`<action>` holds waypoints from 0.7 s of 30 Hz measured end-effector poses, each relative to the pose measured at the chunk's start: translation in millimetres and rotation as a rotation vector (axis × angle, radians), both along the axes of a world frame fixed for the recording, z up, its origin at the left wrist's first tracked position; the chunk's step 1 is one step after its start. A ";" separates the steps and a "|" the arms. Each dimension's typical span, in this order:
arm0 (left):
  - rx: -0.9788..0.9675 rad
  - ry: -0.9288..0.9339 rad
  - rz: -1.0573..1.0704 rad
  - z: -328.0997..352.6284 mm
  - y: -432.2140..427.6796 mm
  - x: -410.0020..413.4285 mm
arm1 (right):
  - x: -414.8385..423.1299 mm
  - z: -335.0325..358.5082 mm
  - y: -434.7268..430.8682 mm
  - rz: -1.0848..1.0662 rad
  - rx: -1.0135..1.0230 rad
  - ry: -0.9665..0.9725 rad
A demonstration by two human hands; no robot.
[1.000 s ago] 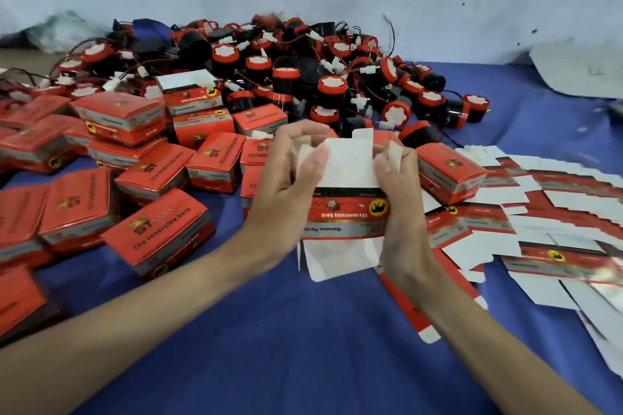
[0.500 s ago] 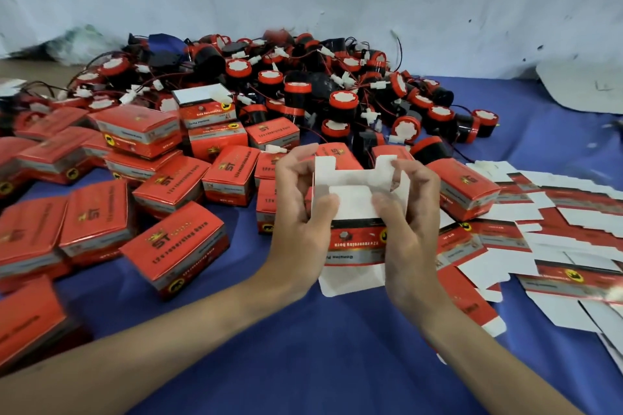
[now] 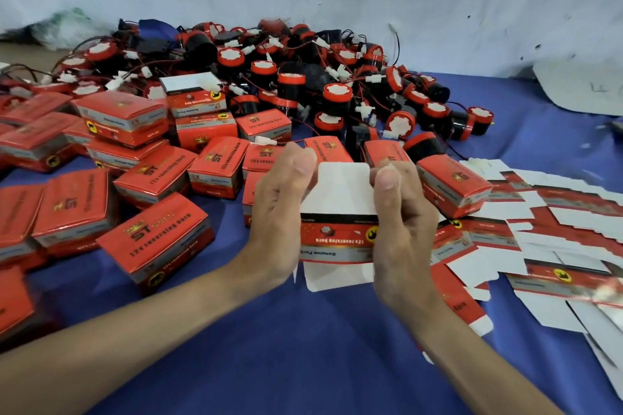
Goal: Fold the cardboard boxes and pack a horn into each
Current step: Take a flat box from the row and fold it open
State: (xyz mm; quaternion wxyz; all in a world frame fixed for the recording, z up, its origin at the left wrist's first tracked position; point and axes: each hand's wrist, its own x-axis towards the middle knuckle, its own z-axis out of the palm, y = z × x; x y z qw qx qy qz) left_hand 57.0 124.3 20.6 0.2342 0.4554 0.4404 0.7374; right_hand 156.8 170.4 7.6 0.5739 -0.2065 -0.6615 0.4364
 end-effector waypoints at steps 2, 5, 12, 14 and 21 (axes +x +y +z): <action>-0.005 -0.010 -0.022 -1.8 -1.2 3.3 | 1.3 -0.5 0.5 -0.021 0.024 -0.001; -0.036 -0.013 -0.018 -4.0 -0.1 1.6 | 1.1 0.0 1.8 -0.028 0.044 0.021; -0.273 -0.005 -0.292 1.0 1.1 -11.6 | -0.7 -2.3 -0.9 -0.043 -0.049 0.025; -0.246 0.034 -0.318 3.2 0.4 -13.3 | -1.8 -2.0 0.2 -0.037 -0.109 0.021; -0.136 0.225 -0.339 11.6 -3.1 -11.4 | 0.2 -7.2 2.4 0.002 -0.290 0.017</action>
